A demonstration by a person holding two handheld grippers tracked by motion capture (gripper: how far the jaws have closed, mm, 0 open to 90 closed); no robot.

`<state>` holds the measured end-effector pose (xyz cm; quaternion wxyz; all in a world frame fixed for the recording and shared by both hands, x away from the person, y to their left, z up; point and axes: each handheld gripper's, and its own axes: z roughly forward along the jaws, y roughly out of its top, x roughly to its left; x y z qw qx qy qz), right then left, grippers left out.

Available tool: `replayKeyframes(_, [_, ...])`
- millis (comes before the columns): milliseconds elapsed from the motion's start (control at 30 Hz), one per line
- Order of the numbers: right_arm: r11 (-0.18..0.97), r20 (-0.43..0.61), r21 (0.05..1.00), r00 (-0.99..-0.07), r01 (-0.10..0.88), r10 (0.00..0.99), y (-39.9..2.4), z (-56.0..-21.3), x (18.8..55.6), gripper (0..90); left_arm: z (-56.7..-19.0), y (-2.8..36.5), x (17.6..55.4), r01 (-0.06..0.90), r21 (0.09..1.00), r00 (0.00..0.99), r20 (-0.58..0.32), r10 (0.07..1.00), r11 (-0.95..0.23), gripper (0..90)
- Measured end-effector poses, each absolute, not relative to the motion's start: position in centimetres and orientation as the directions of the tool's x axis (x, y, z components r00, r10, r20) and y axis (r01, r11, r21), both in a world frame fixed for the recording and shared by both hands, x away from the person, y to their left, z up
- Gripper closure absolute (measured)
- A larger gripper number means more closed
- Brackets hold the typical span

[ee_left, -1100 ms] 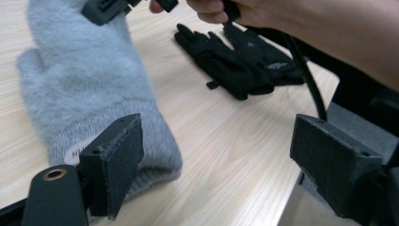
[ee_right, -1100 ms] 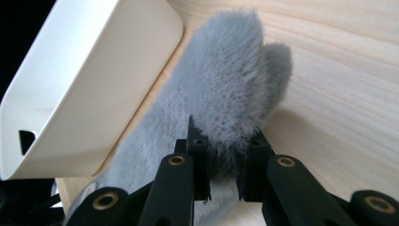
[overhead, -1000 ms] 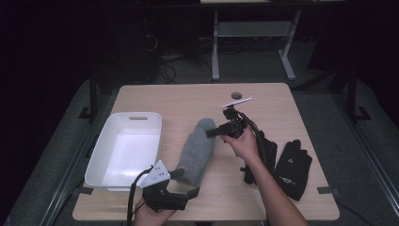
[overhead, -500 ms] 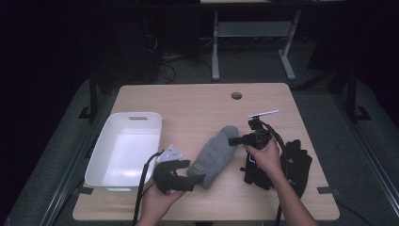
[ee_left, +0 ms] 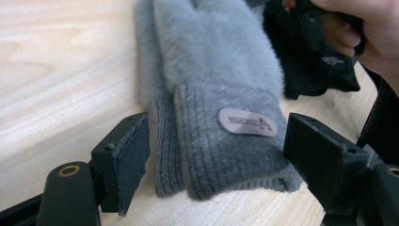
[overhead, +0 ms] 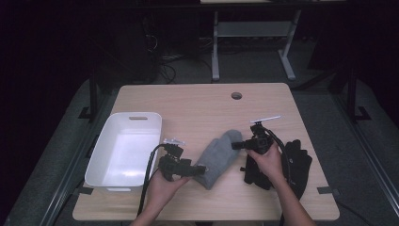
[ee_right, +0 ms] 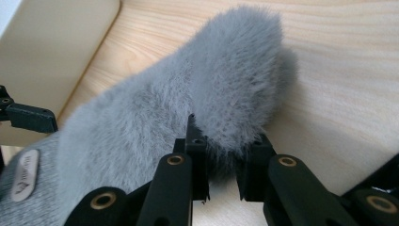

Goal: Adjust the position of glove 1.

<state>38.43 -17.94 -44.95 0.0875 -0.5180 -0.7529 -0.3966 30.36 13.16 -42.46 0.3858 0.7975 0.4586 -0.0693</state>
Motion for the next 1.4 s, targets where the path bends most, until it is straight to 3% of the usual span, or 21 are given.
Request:
replayKeyframes(167, [0.140,0.544,0.508,-0.442,0.850,0.713,-18.5,-45.5,38.0,76.9,-43.4,12.6,31.0,0.824,0.475,0.542,-0.501,0.675,-0.309,21.9])
replayKeyframes(433, [0.133,0.536,0.522,-0.445,0.843,0.717,-18.7,-45.8,37.7,76.8,-44.0,12.1,31.4,0.843,0.435,0.524,-0.536,0.662,-0.315,24.5])
replayKeyframes(567, [0.122,0.539,0.525,-0.440,0.842,0.718,-18.8,-46.0,37.5,76.6,-44.5,12.5,31.8,0.855,0.410,0.512,-0.576,0.637,-0.317,30.3])
replayKeyframes(933, [0.109,0.537,0.534,-0.436,0.839,0.722,-18.7,-46.1,37.3,76.6,-44.9,13.3,32.2,0.865,0.407,0.500,-0.632,0.593,-0.295,50.1])
replayKeyframes(1400, [0.088,0.560,0.540,-0.435,0.837,0.705,-18.7,-45.6,37.2,76.7,-44.5,13.5,32.0,0.855,0.423,0.516,-0.640,0.569,-0.299,52.0])
